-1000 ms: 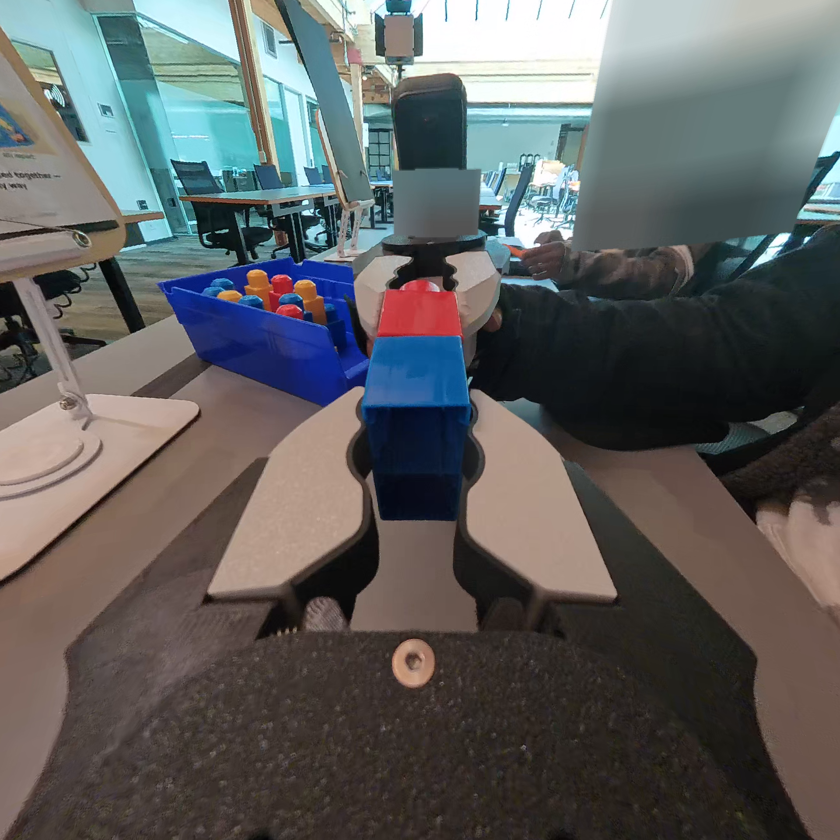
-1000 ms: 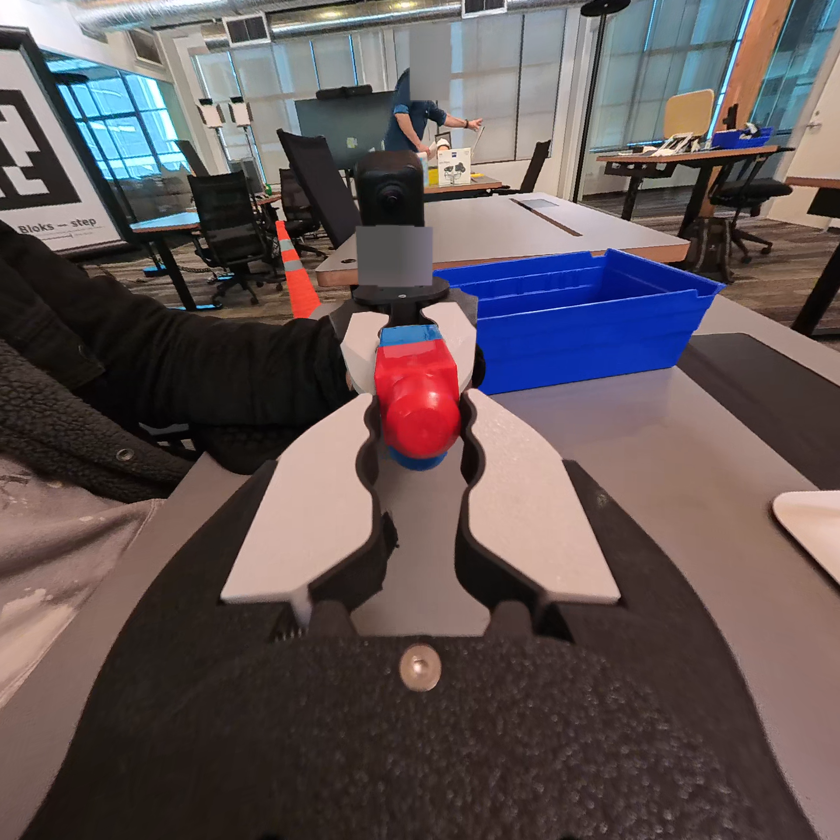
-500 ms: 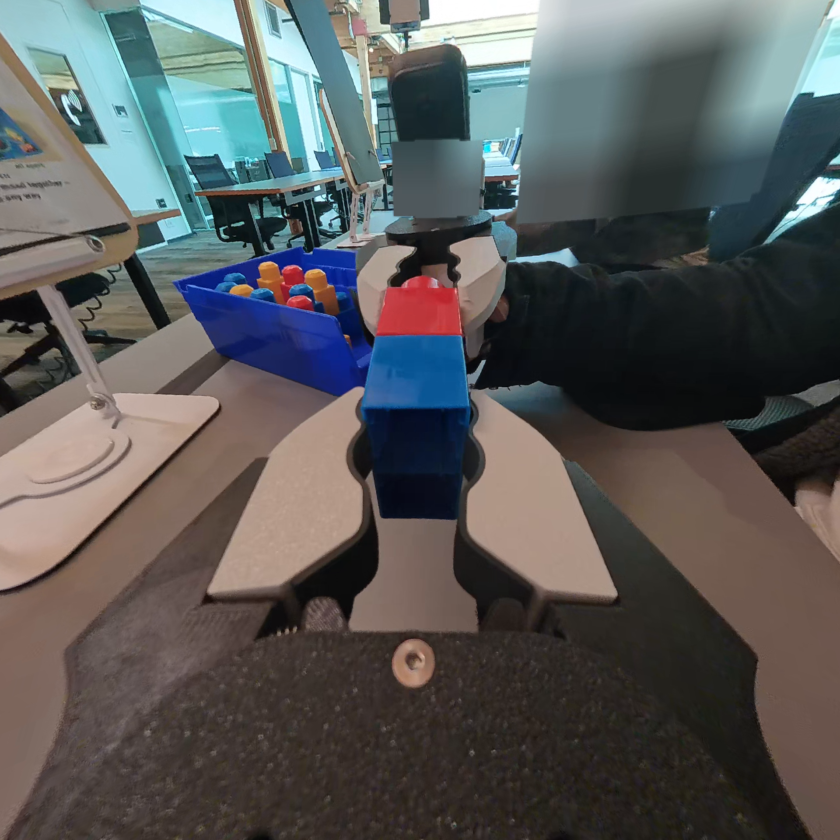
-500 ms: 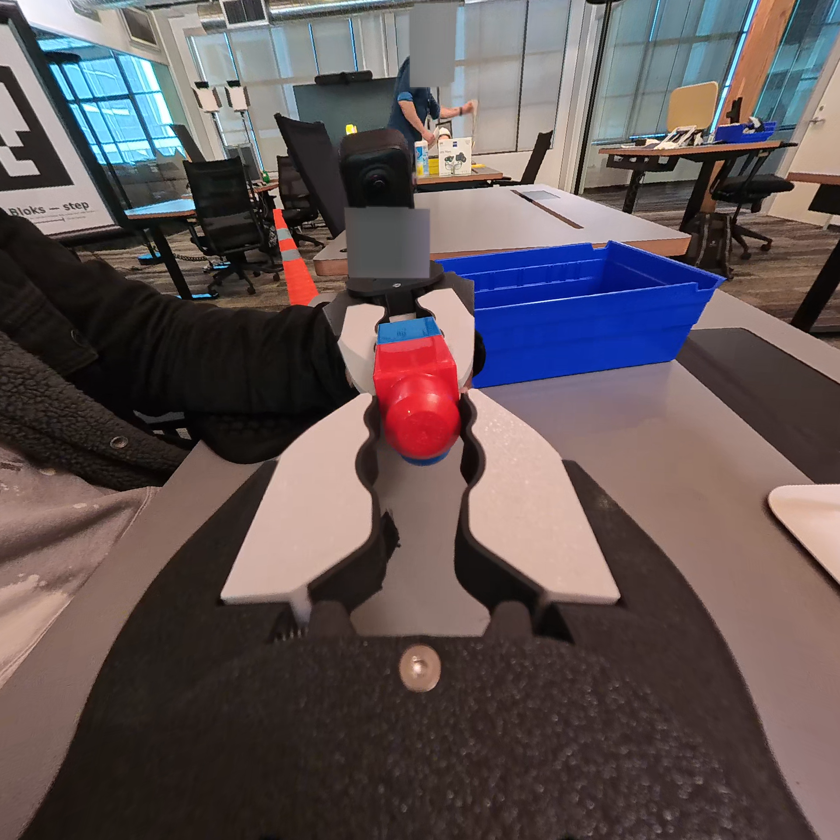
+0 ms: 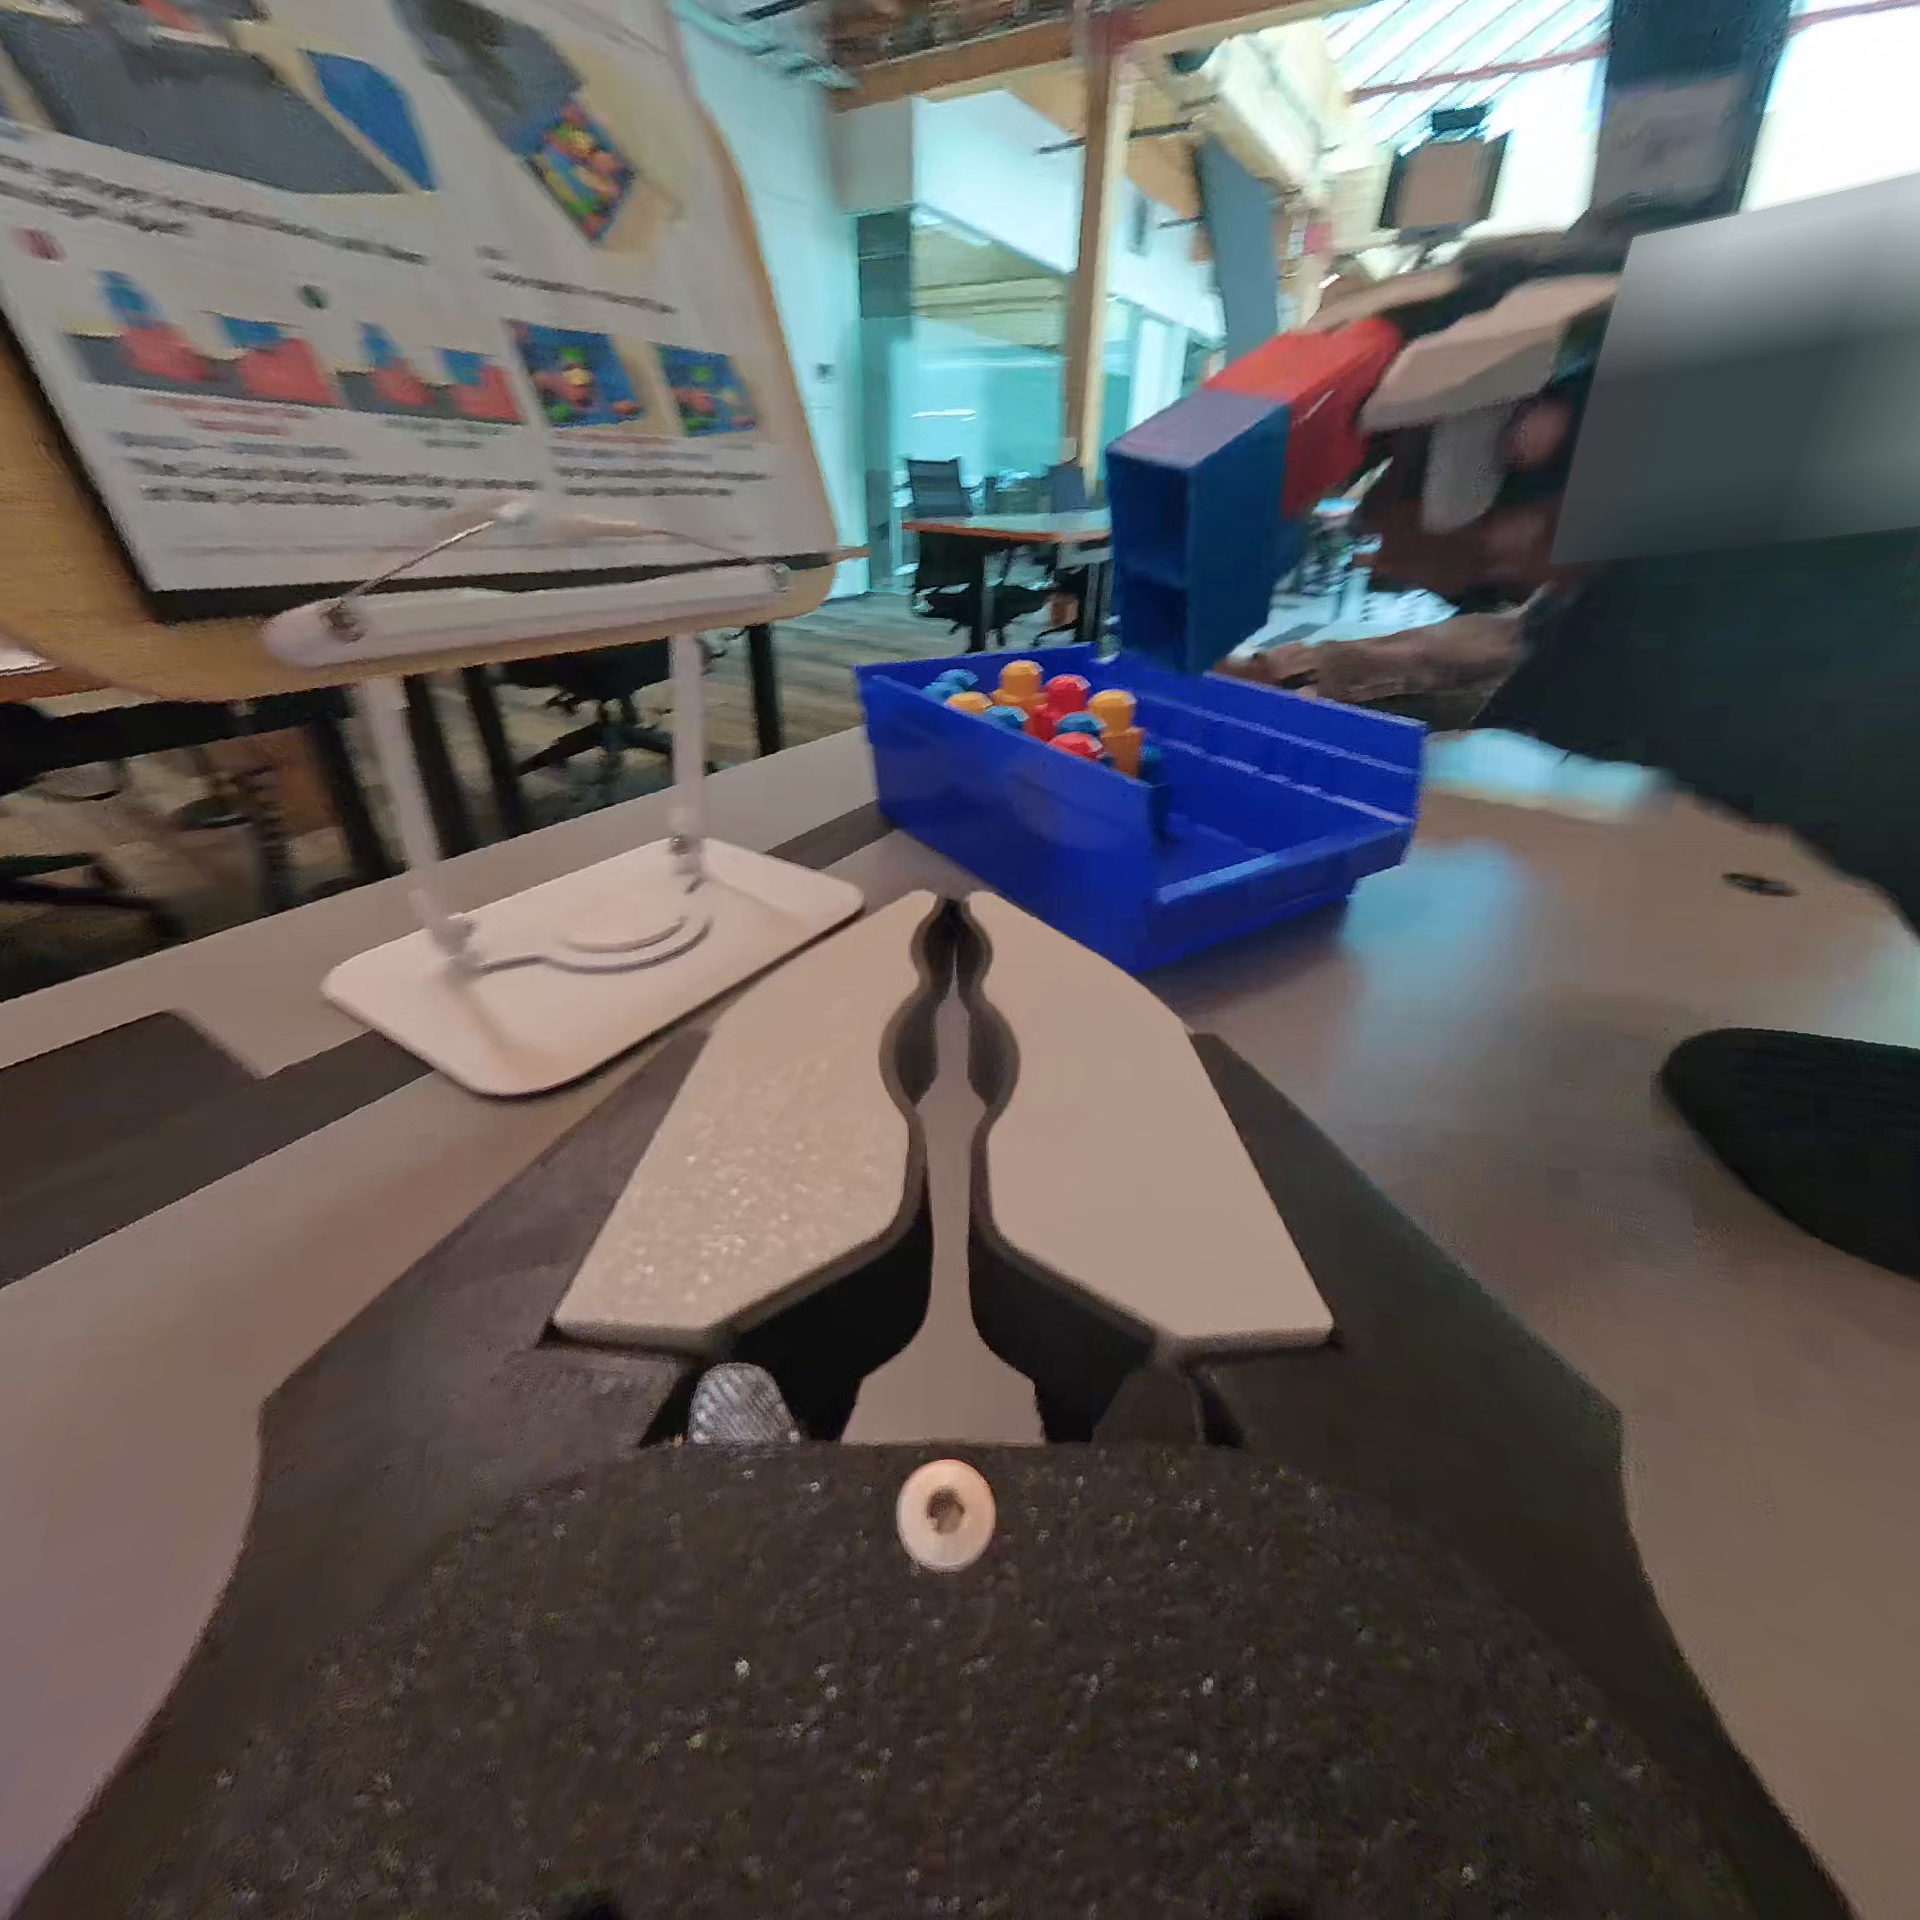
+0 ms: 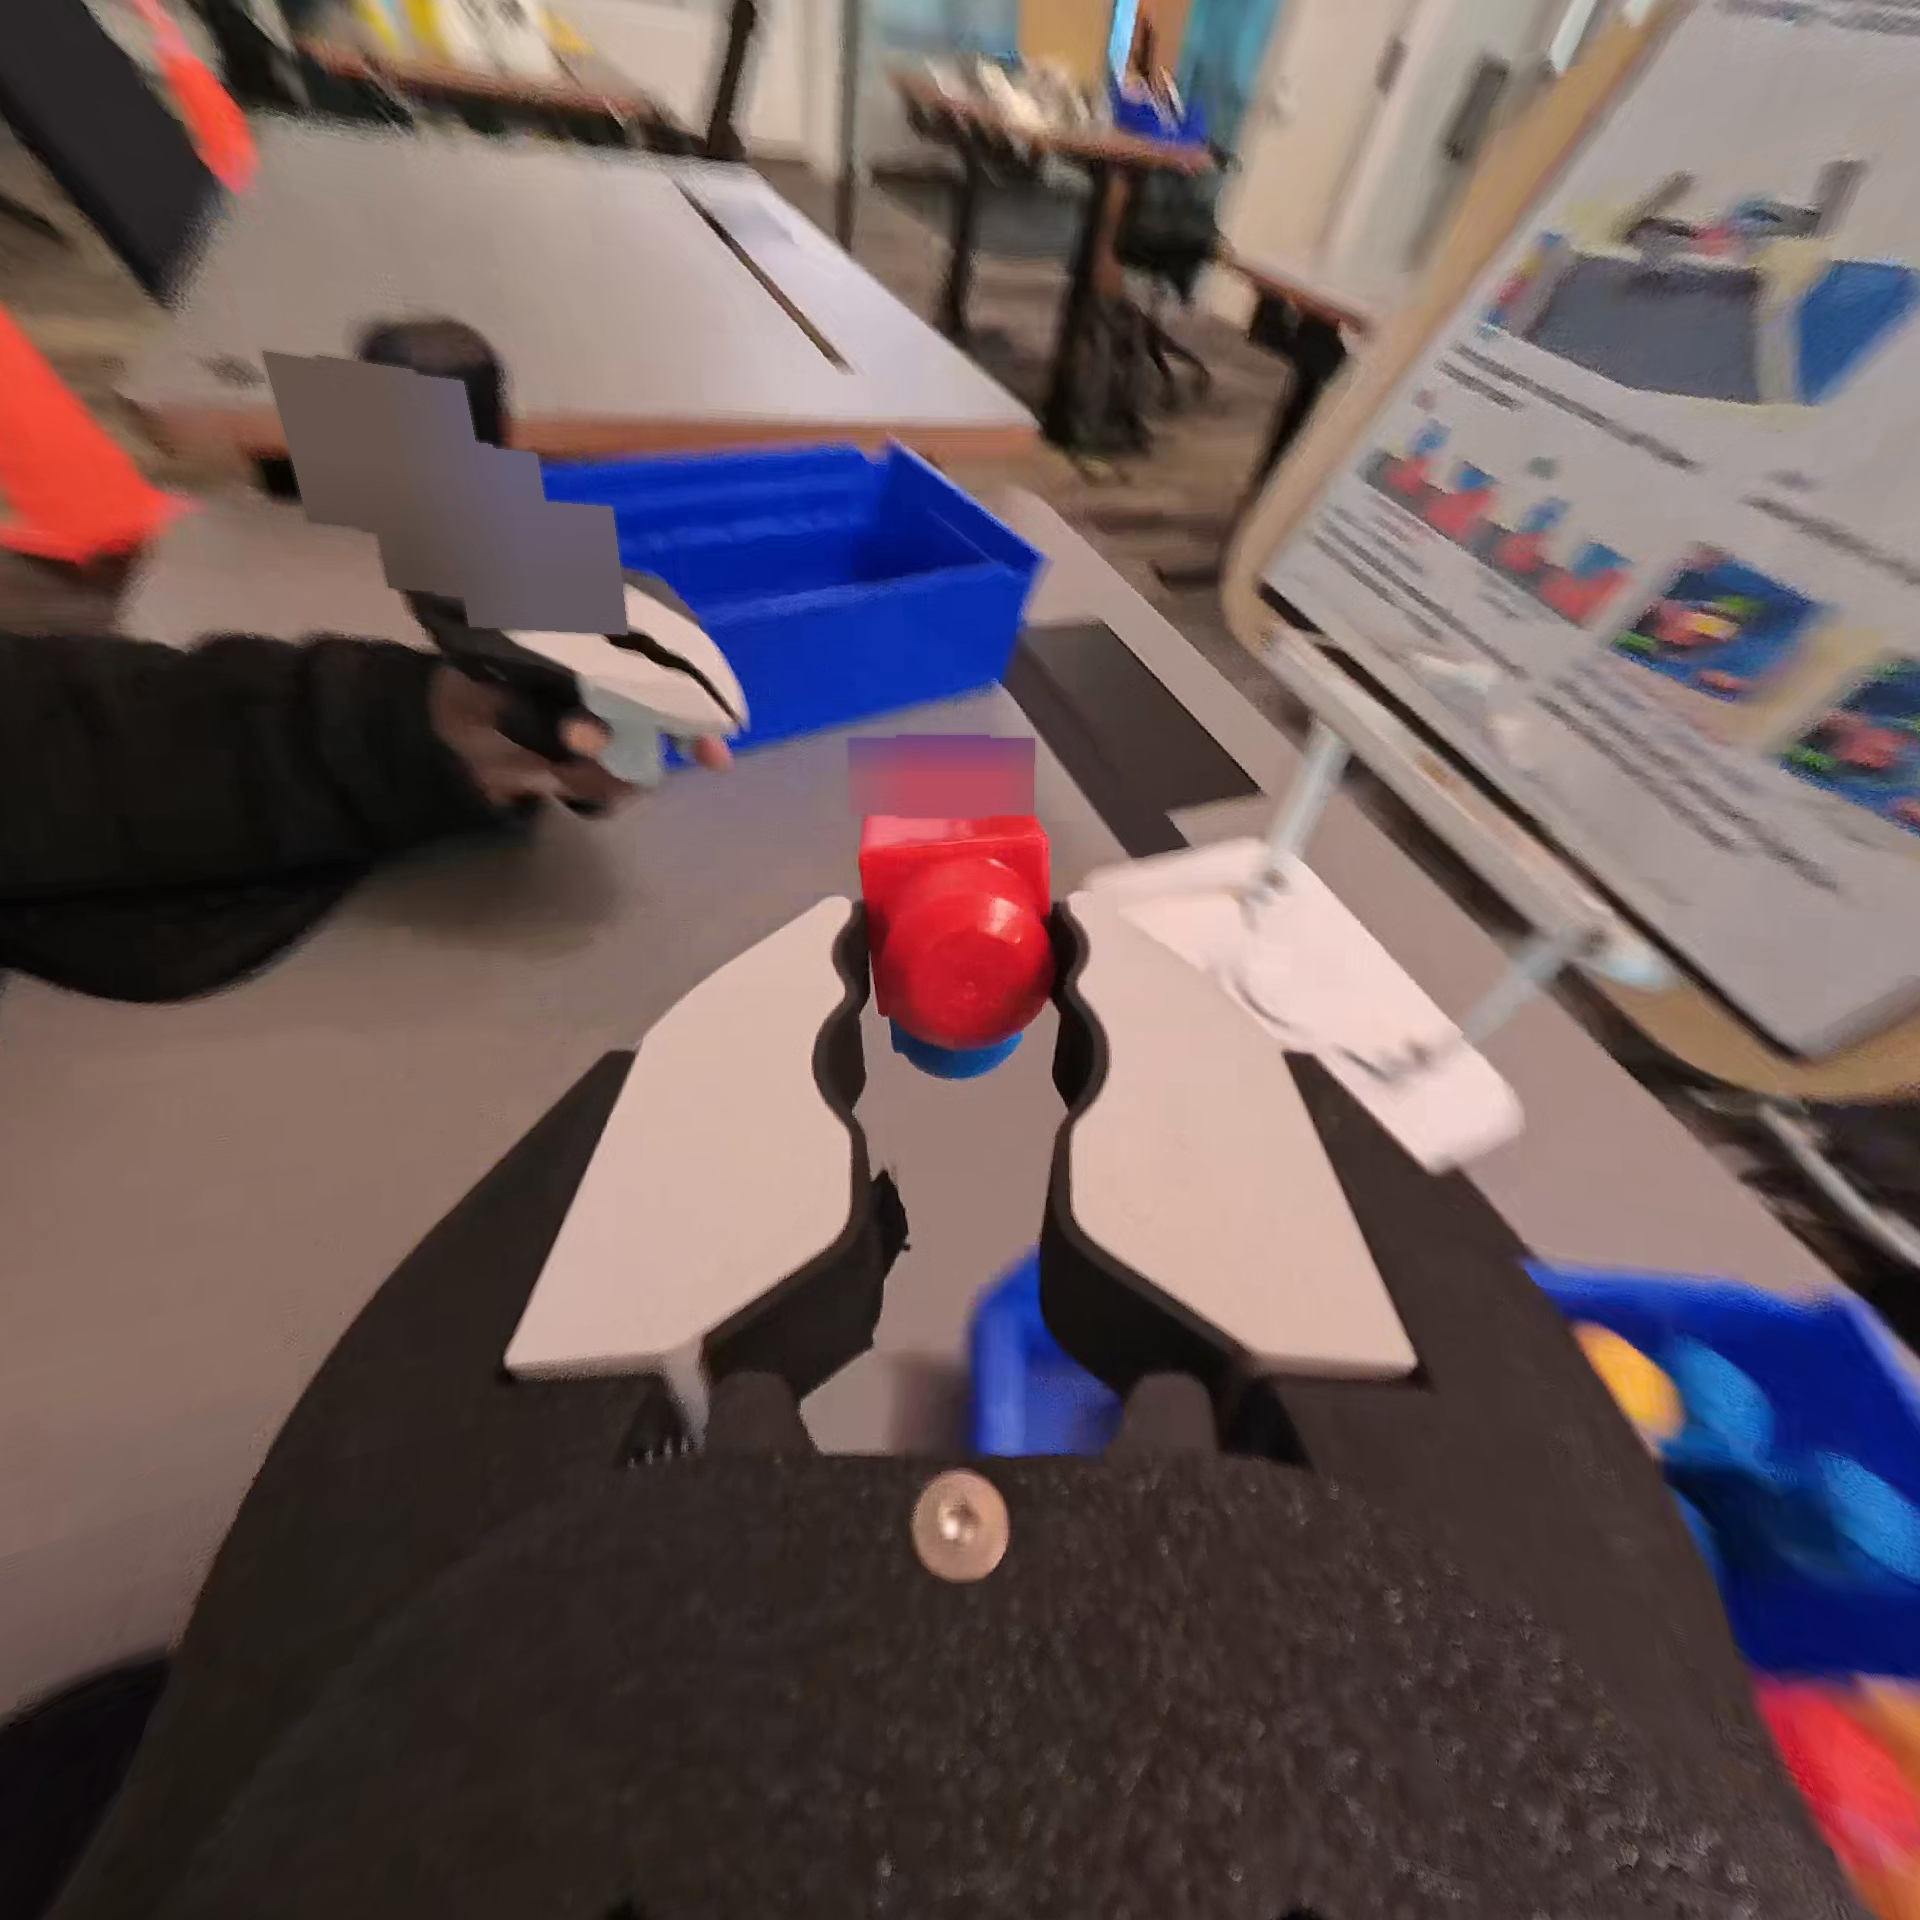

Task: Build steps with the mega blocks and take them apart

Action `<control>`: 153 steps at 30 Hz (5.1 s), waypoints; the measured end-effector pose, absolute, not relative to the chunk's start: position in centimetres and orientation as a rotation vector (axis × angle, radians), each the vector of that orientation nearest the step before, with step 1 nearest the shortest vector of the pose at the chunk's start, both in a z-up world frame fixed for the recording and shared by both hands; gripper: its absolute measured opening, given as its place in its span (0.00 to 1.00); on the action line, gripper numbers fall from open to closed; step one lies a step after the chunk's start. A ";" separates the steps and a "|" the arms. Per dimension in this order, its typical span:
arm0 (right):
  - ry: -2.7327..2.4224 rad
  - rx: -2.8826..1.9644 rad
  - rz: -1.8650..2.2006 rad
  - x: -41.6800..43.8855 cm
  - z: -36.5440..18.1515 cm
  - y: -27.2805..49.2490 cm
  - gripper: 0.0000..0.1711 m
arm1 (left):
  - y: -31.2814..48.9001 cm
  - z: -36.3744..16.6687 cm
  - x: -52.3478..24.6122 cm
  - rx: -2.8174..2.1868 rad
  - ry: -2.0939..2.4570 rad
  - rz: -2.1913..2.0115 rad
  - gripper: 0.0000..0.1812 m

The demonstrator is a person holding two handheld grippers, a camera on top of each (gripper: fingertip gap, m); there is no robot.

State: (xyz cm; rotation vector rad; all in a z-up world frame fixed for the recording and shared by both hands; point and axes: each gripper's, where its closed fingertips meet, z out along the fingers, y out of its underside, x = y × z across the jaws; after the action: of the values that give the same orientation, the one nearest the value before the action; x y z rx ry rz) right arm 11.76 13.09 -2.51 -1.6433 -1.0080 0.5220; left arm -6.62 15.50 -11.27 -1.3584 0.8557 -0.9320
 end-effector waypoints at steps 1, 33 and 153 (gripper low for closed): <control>-1.014 -1.703 0.442 13.7 -2.2 13.7 0.19 | 15.9 -11.4 -6.8 -1.379 0.848 -0.902 0.00; -1.226 -2.629 -0.034 29.4 -18.3 17.7 0.25 | 16.6 -14.0 -6.2 -1.439 0.925 -0.765 0.00; 0.269 -1.999 -0.127 34.8 -18.9 7.0 0.03 | 6.3 -10.3 -10.2 -1.613 0.554 -0.482 0.19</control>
State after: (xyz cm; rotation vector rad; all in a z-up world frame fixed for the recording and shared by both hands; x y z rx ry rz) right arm 34.76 6.95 -18.87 -1.9990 0.2690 -0.1271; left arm -10.20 6.30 -10.31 -1.6127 0.5539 -0.4821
